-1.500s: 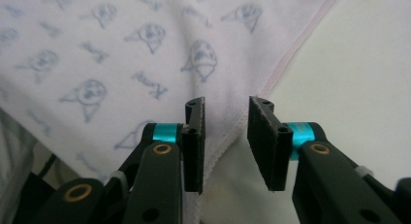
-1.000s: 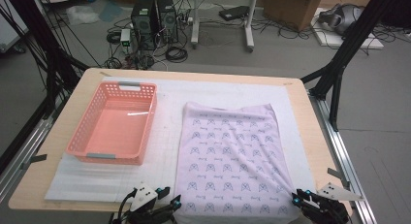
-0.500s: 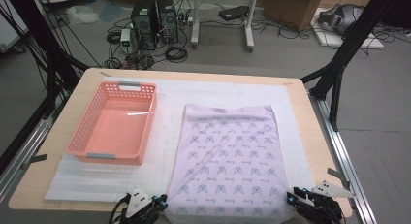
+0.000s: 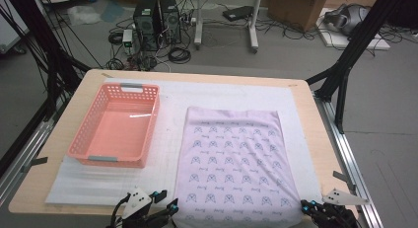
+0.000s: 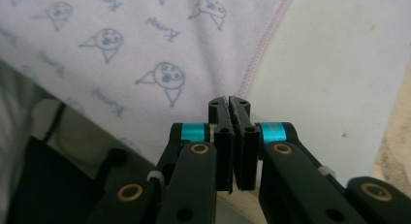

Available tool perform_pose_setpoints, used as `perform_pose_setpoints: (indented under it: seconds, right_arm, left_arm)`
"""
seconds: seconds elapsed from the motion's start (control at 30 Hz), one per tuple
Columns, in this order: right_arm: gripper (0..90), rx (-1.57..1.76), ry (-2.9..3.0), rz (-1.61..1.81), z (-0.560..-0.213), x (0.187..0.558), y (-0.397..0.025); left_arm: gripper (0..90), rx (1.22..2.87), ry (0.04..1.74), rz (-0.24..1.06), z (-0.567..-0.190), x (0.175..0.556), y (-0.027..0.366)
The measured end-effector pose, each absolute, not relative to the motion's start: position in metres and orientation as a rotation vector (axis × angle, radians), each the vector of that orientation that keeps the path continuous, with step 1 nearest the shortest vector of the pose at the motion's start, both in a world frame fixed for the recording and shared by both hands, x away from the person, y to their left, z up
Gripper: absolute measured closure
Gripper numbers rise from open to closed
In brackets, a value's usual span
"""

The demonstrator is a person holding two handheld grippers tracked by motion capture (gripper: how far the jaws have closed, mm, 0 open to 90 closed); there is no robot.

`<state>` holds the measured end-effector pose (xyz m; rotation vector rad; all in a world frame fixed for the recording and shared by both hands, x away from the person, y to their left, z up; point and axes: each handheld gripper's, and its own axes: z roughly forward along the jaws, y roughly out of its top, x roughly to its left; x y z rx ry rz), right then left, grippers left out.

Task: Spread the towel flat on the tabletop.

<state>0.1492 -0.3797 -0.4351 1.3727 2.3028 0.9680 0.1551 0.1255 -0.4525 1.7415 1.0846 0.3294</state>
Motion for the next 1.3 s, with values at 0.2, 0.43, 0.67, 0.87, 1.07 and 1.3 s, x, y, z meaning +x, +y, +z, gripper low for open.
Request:
perform_pose_setpoints:
  seconds: [0.2, 0.43, 0.67, 0.87, 1.07, 1.3]
  right_arm:
    - [64.4, 1.383, 2.207, 1.05, -0.437, 0.162, -0.373]
    - [87.0, 1.395, 2.24, 1.024, -0.443, 0.172, -0.371]
    - [79.3, 1.38, 2.321, 1.02, -0.439, 0.153, -0.378]
    - [65.5, 1.426, 2.186, 1.092, -0.437, 0.164, -0.381]
    - [67.4, 1.442, 2.134, 1.086, -0.442, 0.186, -0.376]
    - [68.5, 1.449, 2.12, 1.044, -0.447, 0.208, -0.372]
  left_arm:
    - [57.5, 1.834, 1.074, 0.363, -0.462, 0.167, 0.108]
    - [88.6, 1.885, 1.086, 0.396, -0.459, 0.162, 0.113]
    - [83.9, 1.894, 1.053, 0.323, -0.457, 0.148, 0.129]
    - [52.4, 1.769, 1.027, 0.335, -0.45, 0.155, 0.125]
    - [52.4, 1.78, 1.037, 0.342, -0.45, 0.174, 0.119]
    - [55.6, 1.844, 1.027, 0.307, -0.455, 0.199, 0.108]
